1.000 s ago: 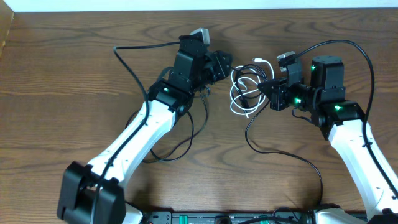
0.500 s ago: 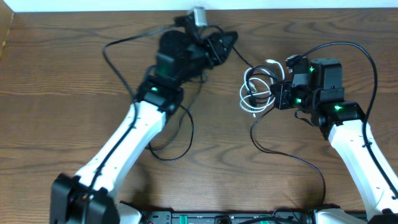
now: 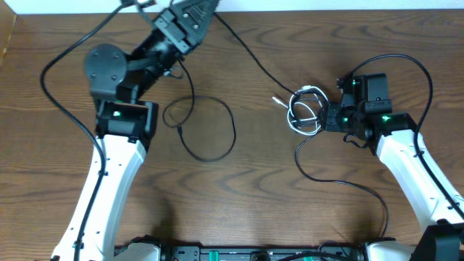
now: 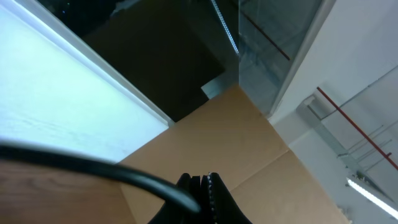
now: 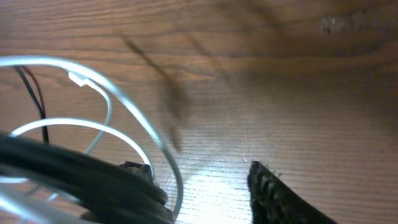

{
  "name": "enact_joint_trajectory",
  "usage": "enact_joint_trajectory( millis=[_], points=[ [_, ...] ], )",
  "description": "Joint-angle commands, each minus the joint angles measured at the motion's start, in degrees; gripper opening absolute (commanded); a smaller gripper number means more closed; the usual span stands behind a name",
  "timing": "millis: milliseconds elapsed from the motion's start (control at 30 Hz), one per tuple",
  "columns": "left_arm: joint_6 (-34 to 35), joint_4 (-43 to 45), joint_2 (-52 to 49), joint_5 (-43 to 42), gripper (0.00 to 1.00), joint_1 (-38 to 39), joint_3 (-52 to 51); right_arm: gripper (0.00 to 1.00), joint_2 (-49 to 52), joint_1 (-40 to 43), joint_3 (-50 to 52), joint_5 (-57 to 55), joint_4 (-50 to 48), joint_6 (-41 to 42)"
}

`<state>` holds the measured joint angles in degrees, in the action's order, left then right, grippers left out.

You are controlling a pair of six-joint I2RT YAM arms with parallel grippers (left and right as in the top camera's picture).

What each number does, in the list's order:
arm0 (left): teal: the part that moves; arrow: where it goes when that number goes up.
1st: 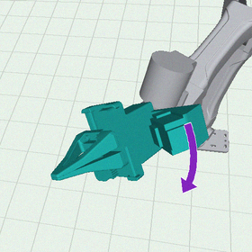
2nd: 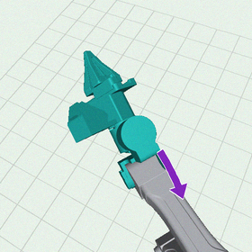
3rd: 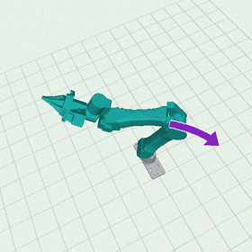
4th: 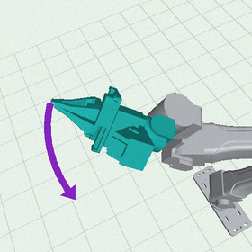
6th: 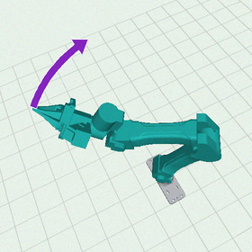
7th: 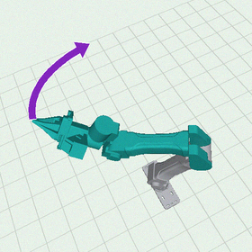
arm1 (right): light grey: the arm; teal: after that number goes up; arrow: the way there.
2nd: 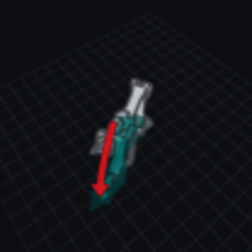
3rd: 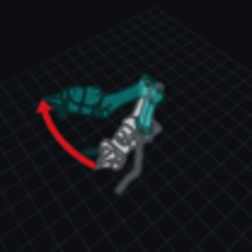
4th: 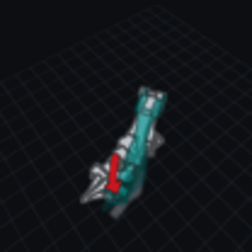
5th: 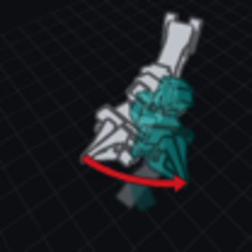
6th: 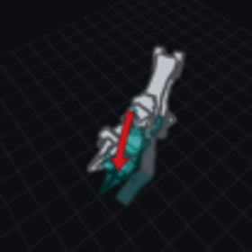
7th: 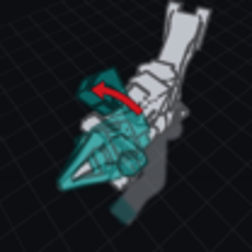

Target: Untangle cables

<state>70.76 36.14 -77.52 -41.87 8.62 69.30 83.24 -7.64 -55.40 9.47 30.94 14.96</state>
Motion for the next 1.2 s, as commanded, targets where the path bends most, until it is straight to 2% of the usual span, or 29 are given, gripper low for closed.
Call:
enact_joint_trajectory(
  millis=[0,33,67,100,133,233,333,367,433,533,600,633,667,700,767,900,1000,1167],
  points=[
    [2.49,0.72,1.33,-3.17,0.07,-2.36,1.20,0.40,0.35,-0.22,-0.63,-3.65,-0.28,1.53],
    [2.69,0.72,1.33,-3.30,0.07,-2.62,1.20,0.34,0.35,-0.17,-0.63,-4.09,-0.35,1.57],
    [3.15,0.76,1.33,-3.39,0.08,-2.89,1.20,0.24,0.35,-0.17,-0.63,-5.57,-0.24,2.10],
    [3.32,0.81,1.33,-3.41,0.07,-3.10,1.20,0.09,0.35,-0.17,-0.63,-7.19,0.07,3.34],
    [3.26,0.83,1.33,-3.34,0.07,-3.30,1.20,0.01,0.35,-0.17,-0.63,-8.63,0.28,4.90],
    [2.73,0.79,1.31,-3.37,0.08,-4.28,1.20,0.01,0.35,-0.17,-0.63,-6.05,-1.18,7.45],
    [-0.63,-0.11,1.33,-3.39,0.07,-5.55,1.20,0.02,0.35,-0.17,-0.66,7.13,-4.72,-5.64],
    [-2.12,-1.57,1.31,-3.69,0.07,-6.27,1.18,0.22,0.33,-0.15,-0.87,8.28,-4.74,-7.72],
    [-5.09,-5.22,1.31,-4.52,0.07,-6.82,1.18,0.32,0.33,-0.17,-0.87,12.31,-4.85,-7.91],
    [-11.43,-14.34,1.29,-5.51,0.07,-6.80,1.18,0.27,0.33,-0.17,-0.87,24.50,-5.35,-13.44],
    [-15.45,-21.62,1.16,-5.51,0.07,-6.75,1.18,0.25,0.33,-0.17,-0.87,27.12,-5.75,-13.46],
    [-17.68,-25.31,1.03,-5.49,0.08,-6.67,1.18,0.20,0.33,-0.22,-0.87,27.15,-5.84,-13.31],
    [-20.28,-29.29,0.83,-5.49,0.07,-6.67,1.16,0.07,0.33,-0.28,-0.87,27.10,-5.86,-13.31],
    [-22.40,-32.57,0.68,-5.49,0.07,-6.67,1.16,0.01,0.33,-0.28,-0.87,27.08,-5.81,-13.27],
    [-25.73,-37.55,0.50,-5.49,0.07,-6.67,1.16,0.01,0.33,-0.28,-0.87,26.40,-5.86,-11.43],
    [-31.23,-46.18,0.48,-5.46,0.07,-6.67,1.16,0.35,0.35,-0.35,-0.85,23.93,-6.38,-9.40],
    [-35.65,-49.77,0.48,-4.35,0.07,-6.67,1.16,0.52,0.35,-1.16,-0.85,22.16,-7.37,-9.42],
    [-37.57,-50.62,0.48,1.33,0.08,-6.67,1.16,0.59,0.79,-4.63,-0.83,18.49,-9.75,-9.40]
  ],
)
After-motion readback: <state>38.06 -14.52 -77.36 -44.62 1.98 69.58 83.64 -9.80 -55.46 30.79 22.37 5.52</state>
